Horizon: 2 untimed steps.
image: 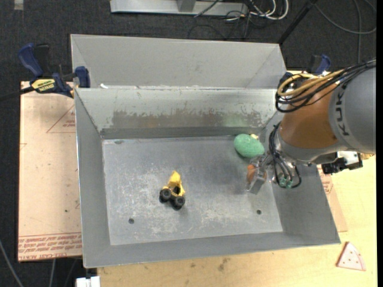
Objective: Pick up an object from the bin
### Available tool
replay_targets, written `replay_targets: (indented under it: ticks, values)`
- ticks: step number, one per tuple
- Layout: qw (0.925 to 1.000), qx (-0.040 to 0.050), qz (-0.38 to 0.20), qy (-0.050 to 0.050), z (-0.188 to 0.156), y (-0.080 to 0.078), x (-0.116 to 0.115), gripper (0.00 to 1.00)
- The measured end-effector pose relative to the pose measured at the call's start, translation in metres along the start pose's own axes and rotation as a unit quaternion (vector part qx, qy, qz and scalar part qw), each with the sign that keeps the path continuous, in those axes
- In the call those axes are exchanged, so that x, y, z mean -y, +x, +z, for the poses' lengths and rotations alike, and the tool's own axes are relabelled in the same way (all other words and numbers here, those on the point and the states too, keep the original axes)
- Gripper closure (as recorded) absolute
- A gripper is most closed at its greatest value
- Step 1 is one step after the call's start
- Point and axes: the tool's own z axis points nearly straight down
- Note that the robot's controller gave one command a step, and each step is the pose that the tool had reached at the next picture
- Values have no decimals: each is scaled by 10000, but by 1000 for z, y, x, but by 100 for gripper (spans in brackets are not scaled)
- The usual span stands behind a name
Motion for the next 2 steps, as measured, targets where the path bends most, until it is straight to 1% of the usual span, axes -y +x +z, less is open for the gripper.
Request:
replay_targets:
  ticks: [1, 2]
  values:
    - [10000, 14, -1, -2, -14, -1, 0, 100]
    - [10000, 5, -3, -1, -27, 0, 0, 100]
